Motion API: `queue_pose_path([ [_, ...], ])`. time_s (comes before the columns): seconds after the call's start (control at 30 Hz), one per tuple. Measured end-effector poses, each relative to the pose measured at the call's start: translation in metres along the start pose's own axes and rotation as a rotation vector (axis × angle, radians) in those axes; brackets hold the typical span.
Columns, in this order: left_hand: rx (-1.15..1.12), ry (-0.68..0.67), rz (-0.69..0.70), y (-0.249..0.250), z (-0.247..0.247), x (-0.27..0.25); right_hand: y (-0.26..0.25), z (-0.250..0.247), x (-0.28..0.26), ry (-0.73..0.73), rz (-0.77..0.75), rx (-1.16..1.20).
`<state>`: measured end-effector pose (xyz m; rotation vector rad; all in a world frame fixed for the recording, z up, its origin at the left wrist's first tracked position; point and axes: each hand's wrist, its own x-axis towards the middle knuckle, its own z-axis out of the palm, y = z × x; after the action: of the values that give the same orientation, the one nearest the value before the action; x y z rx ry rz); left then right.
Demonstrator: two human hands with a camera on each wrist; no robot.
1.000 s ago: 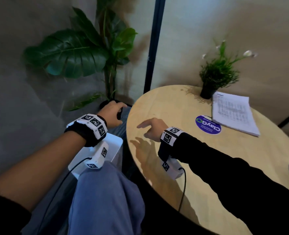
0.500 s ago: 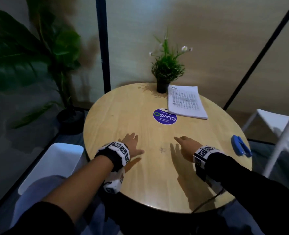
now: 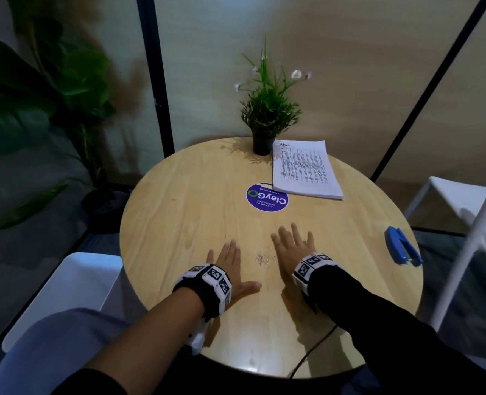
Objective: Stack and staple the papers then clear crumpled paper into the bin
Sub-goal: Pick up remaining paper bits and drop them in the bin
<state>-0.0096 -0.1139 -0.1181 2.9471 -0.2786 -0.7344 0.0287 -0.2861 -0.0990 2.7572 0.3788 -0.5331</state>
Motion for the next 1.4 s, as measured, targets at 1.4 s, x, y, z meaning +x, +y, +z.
queue_pose_path([
  [1.4, -1.28, -0.098, -0.197, 0.022, -0.025, 0.006, -0.005, -0.012, -0.003, -0.134, 0.086, 0.7],
])
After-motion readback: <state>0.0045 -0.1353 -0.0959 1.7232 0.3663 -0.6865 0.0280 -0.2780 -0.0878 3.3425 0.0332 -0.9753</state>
